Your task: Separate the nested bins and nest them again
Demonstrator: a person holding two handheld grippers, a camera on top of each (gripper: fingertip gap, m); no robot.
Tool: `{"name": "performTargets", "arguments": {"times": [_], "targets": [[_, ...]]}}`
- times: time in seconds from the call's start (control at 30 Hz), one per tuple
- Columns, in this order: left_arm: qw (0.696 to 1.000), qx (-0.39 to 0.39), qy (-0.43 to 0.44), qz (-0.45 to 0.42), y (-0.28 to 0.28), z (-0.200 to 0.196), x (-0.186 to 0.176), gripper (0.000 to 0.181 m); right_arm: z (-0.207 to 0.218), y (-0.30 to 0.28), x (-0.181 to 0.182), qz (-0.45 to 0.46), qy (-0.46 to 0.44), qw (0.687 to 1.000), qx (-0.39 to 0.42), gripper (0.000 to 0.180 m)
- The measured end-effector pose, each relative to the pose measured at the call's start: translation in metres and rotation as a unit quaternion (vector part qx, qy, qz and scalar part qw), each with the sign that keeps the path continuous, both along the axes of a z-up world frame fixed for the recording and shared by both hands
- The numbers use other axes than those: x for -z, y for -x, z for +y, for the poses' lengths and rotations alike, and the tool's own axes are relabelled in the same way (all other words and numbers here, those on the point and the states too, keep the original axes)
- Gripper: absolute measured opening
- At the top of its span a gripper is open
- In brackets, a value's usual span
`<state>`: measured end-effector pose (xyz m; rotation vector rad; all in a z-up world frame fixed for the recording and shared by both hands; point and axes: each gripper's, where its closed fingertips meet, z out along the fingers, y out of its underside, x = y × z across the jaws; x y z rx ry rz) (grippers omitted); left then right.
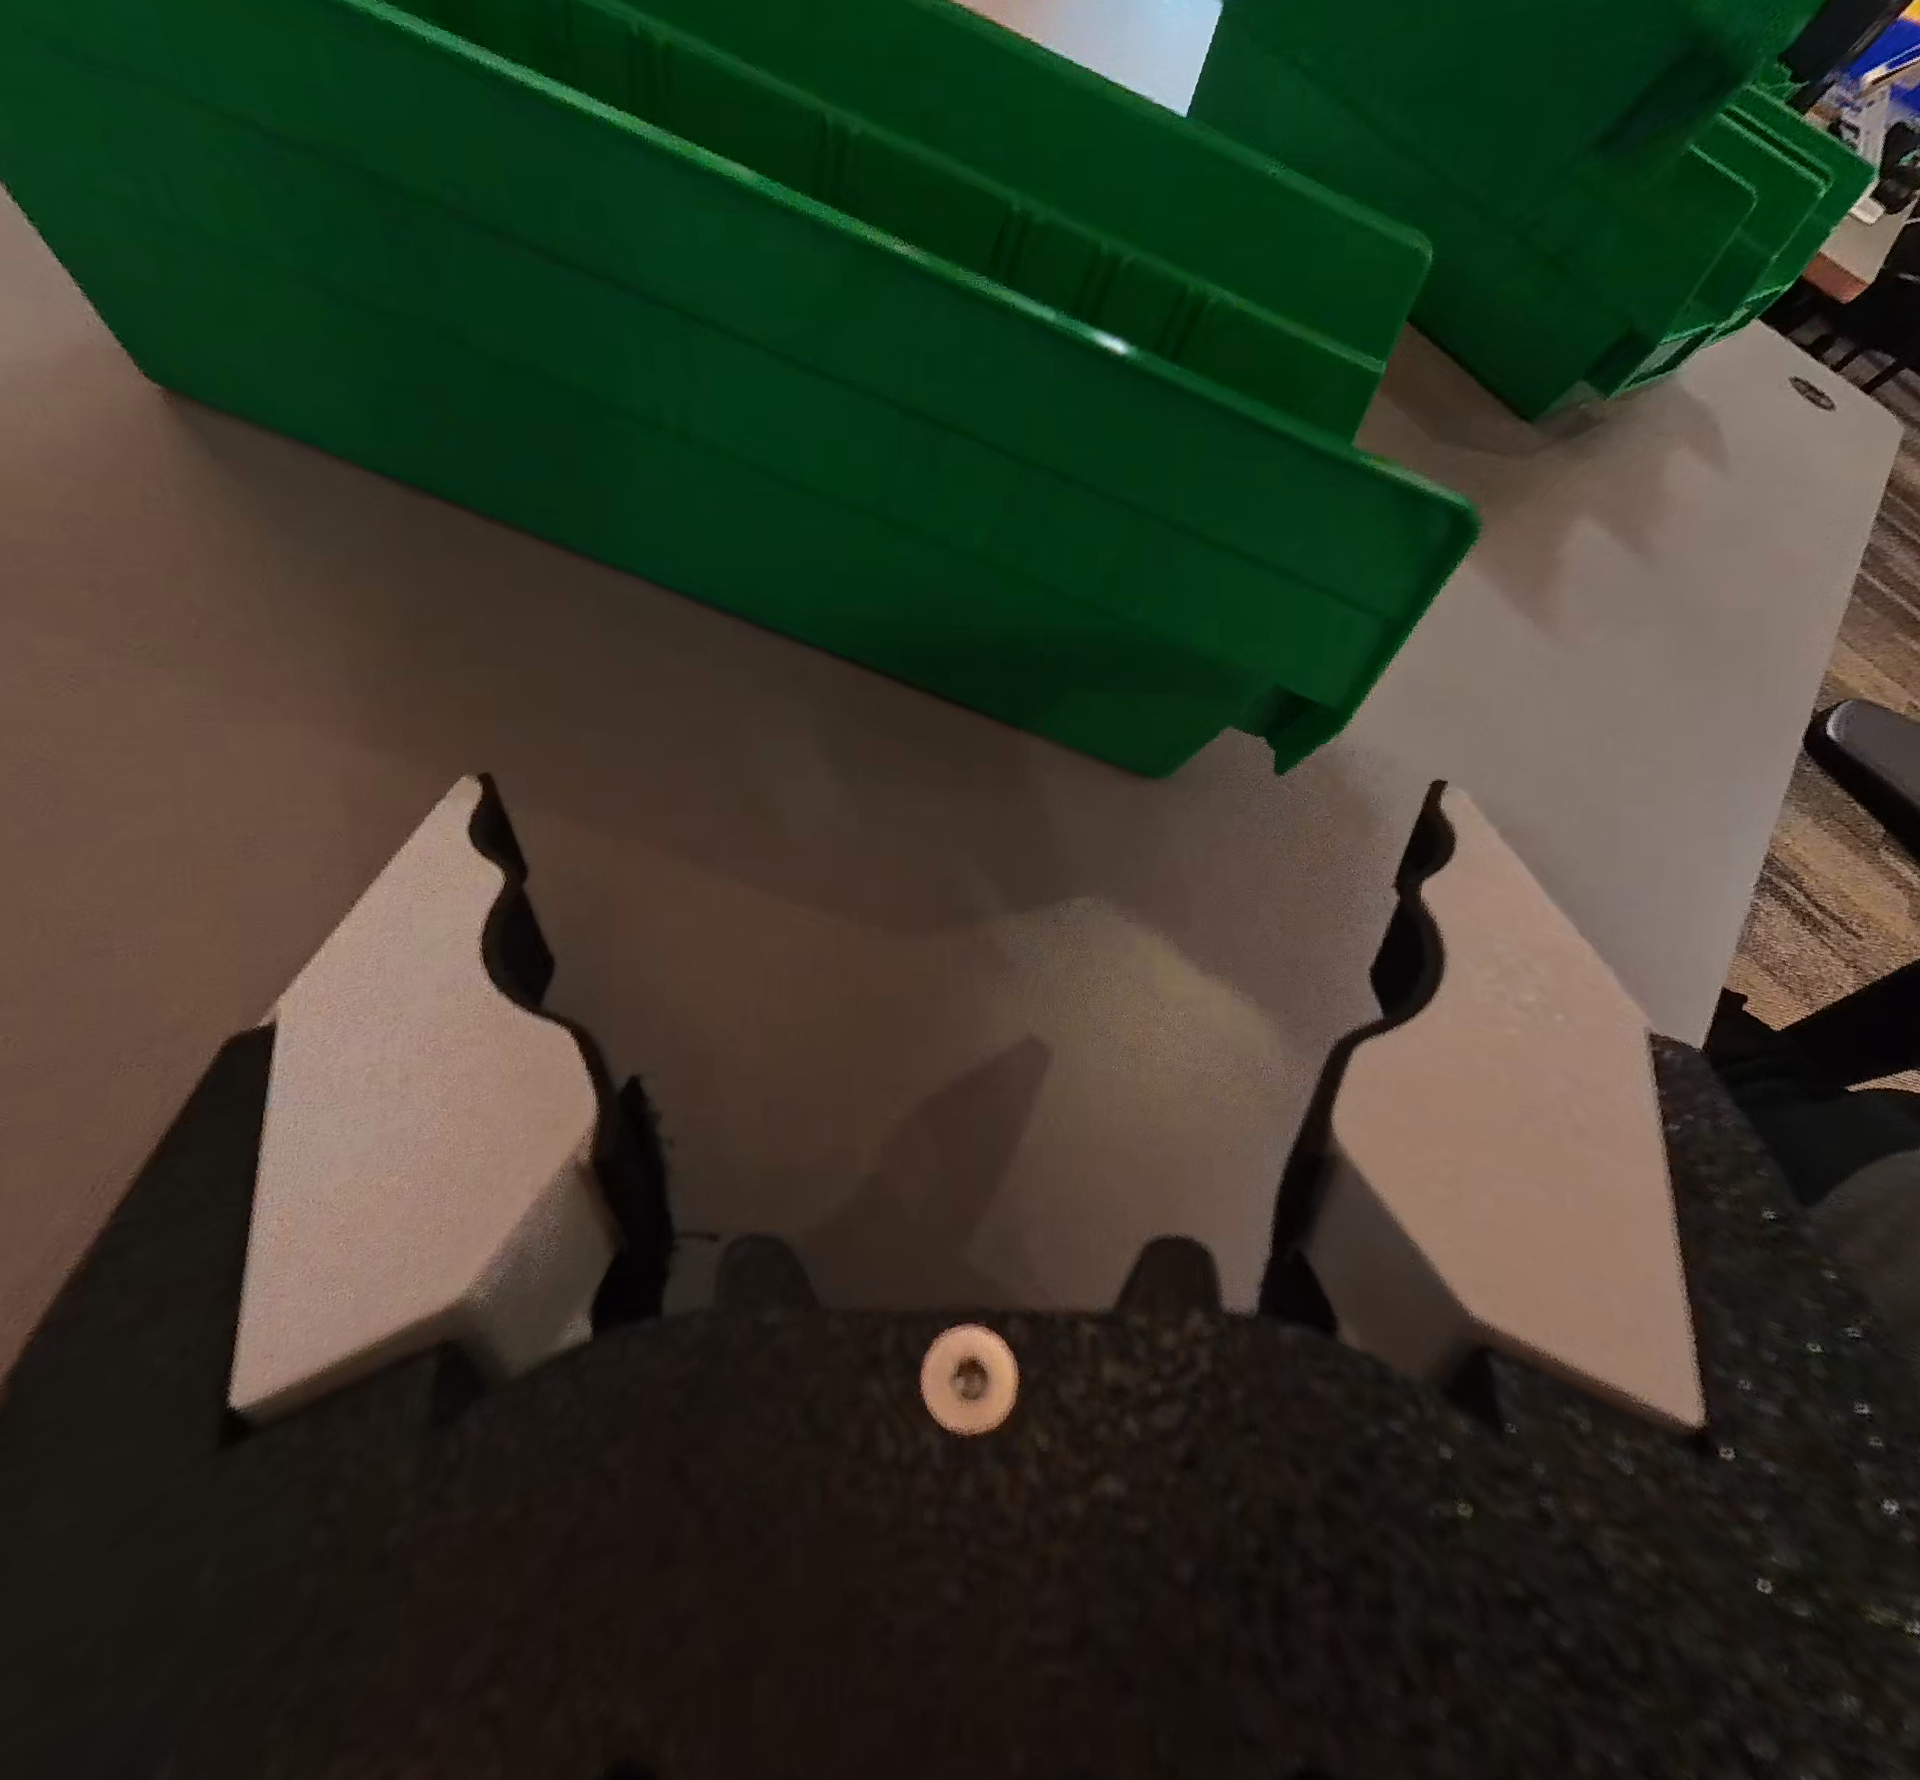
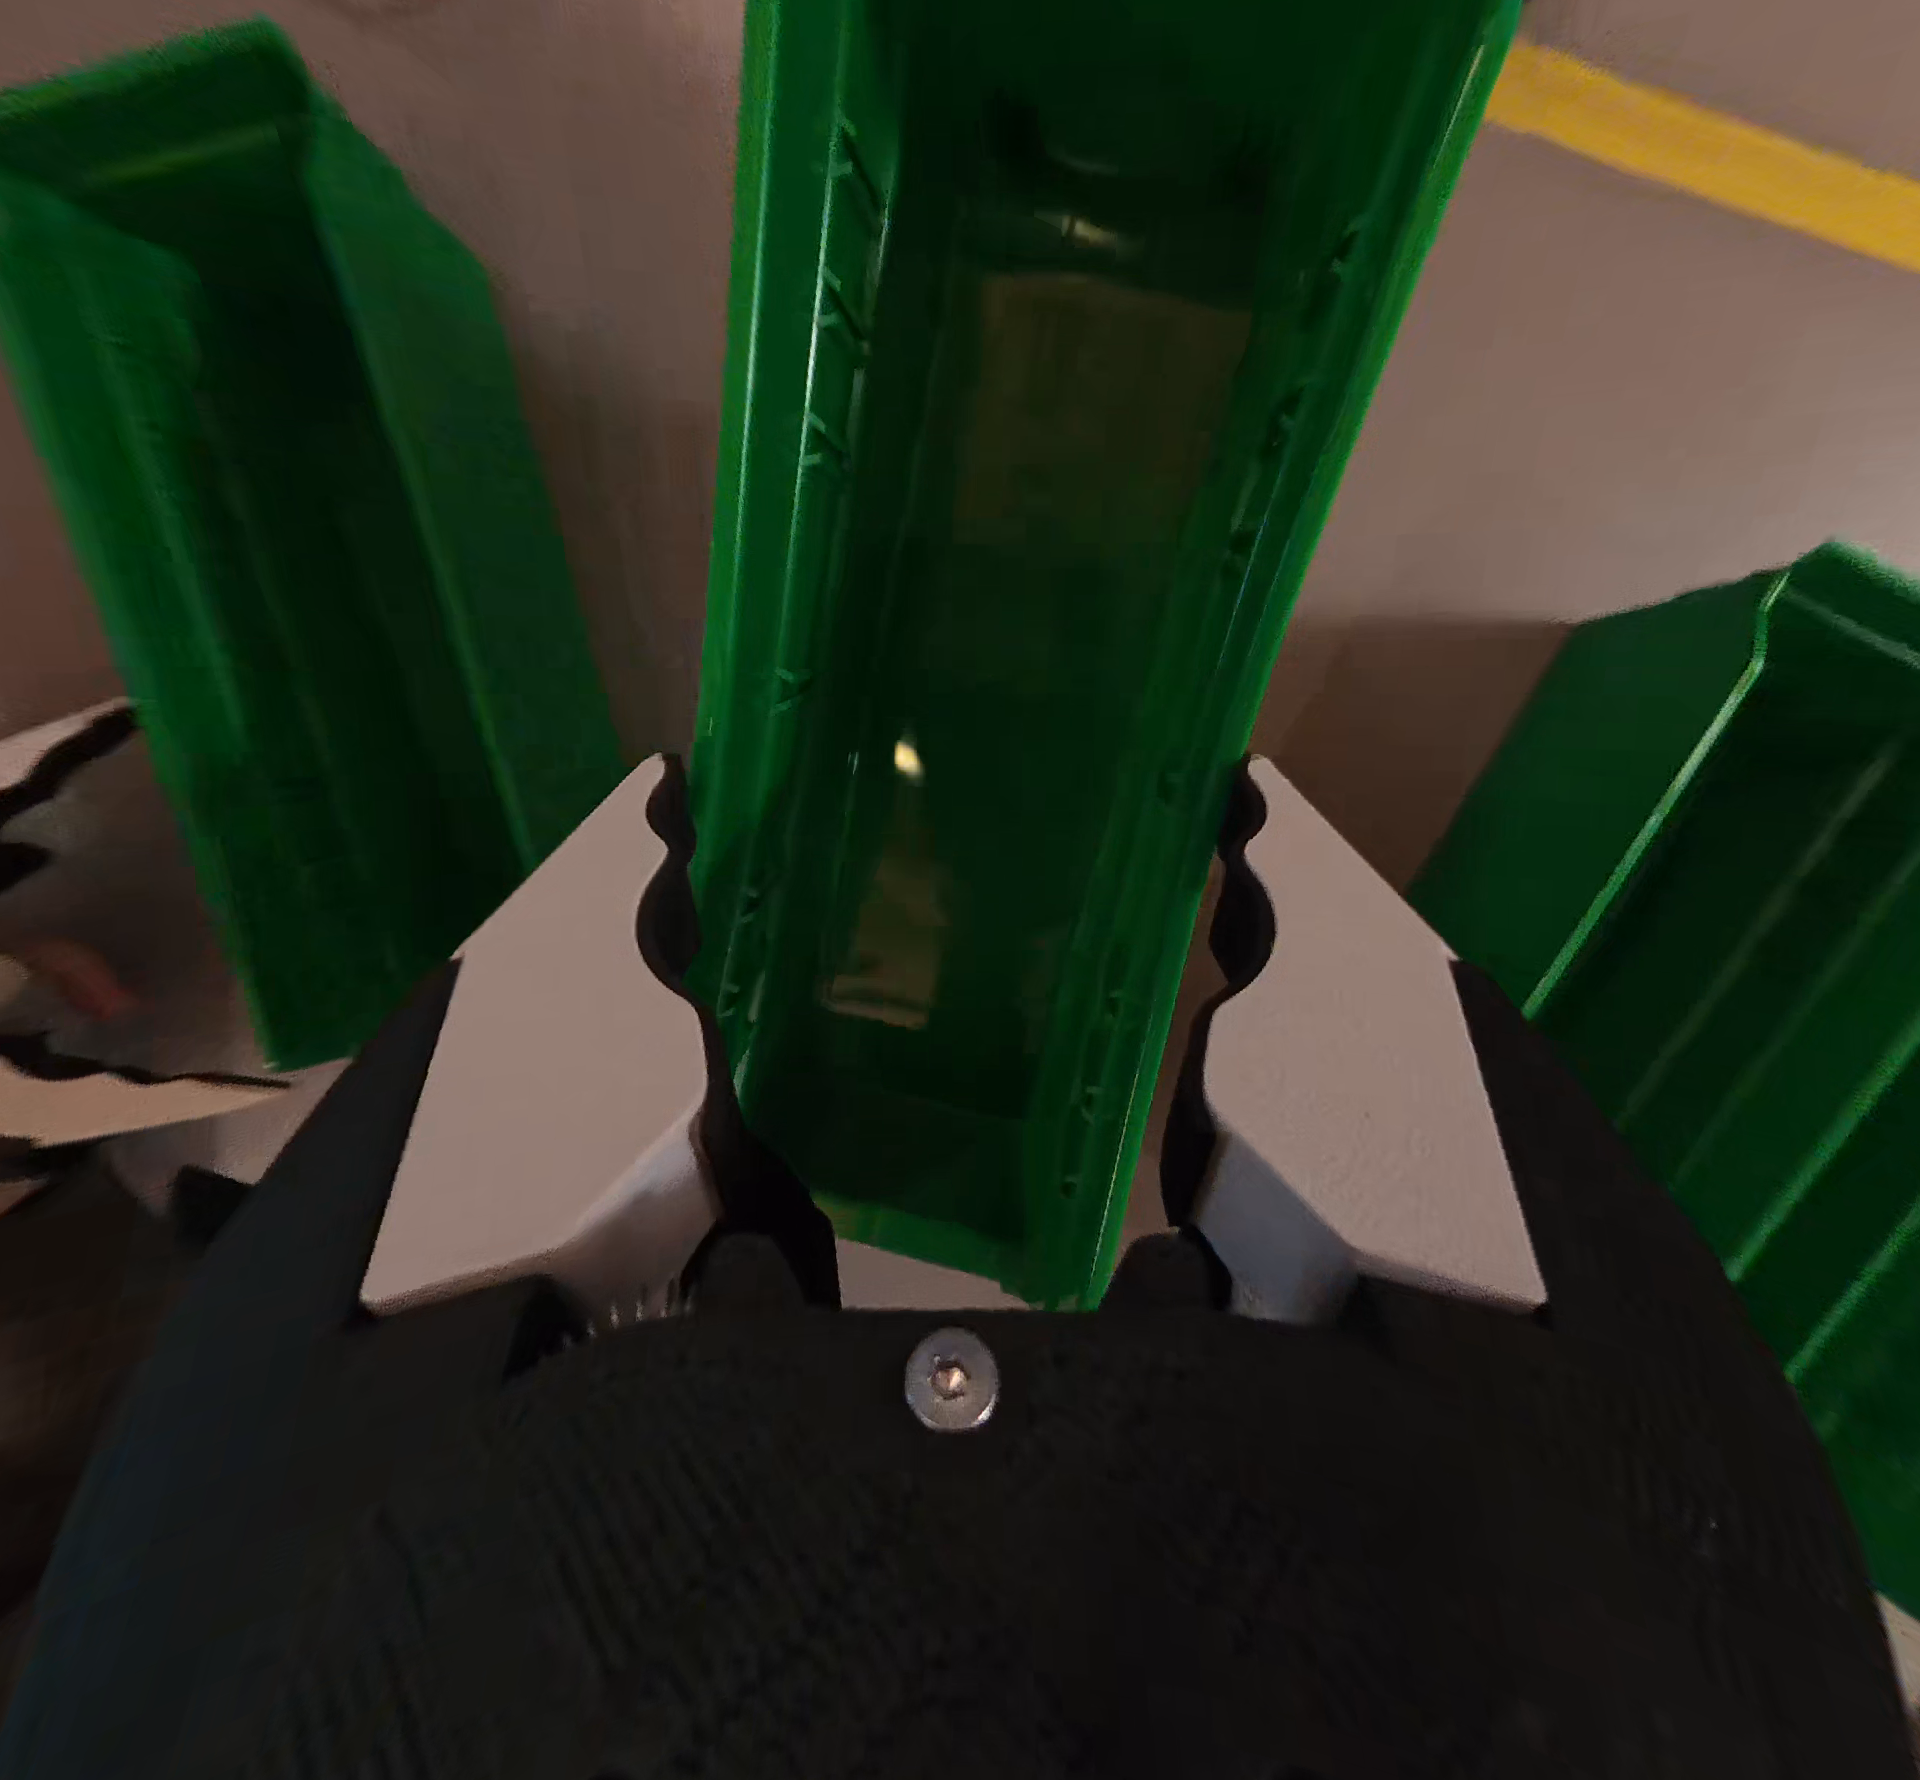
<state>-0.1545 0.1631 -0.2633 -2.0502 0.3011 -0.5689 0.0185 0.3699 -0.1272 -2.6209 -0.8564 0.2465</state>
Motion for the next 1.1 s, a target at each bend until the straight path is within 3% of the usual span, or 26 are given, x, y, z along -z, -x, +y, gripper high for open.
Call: {"name": "performTargets", "arguments": {"times": [0.03, 0.23, 0.33, 0.4, 0.5, 0.6, 0.77, 0.93, 1.1], "targets": [[1.000, -0.001, -0.001, -0.001, 0.001, 0.000, -0.001, 0.159, 0.002, -0.011, 0.013, 0.002, 0.009, 1.000, 0.010, 0.102], [1.000, -0.007, -0.003, -0.019, 0.007, -0.001, -0.001, 0.159, 0.001, -0.055, 0.082, 0.002, 0.055, 0.998, 0.043, 0.105], [1.000, 0.004, -0.015, -0.020, 0.006, -0.003, -0.006, 0.156, -0.005, -0.064, 0.105, -0.008, 0.055, 0.998, 0.027, 0.119], [0.999, 0.004, -0.027, -0.019, 0.007, -0.004, -0.012, 0.155, -0.006, -0.060, 0.101, 0.031, 0.031, 0.999, 0.012, 0.125], [0.998, 0.007, -0.043, -0.046, 0.004, -0.004, -0.022, 0.156, -0.021, -0.042, 0.072, 0.133, -0.017, 0.990, -0.035, 0.153], [0.995, 0.009, -0.058, -0.080, 0.000, -0.003, -0.033, 0.159, -0.044, -0.034, 0.018, 0.243, -0.137, 0.956, -0.095, 0.151], [0.994, -0.009, -0.064, -0.090, -0.016, 0.009, -0.044, 0.159, -0.085, -0.074, -0.037, 0.302, -0.348, 0.879, -0.120, 0.138], [0.996, -0.064, -0.056, -0.024, -0.046, 0.028, -0.043, 0.159, -0.084, -0.147, -0.055, 0.287, -0.528, 0.798, -0.035, 0.129], [0.987, -0.151, -0.041, 0.041, -0.035, 0.037, -0.029, 0.152, -0.068, -0.201, -0.048, 0.283, -0.596, 0.750, 0.051, 0.113]]}}
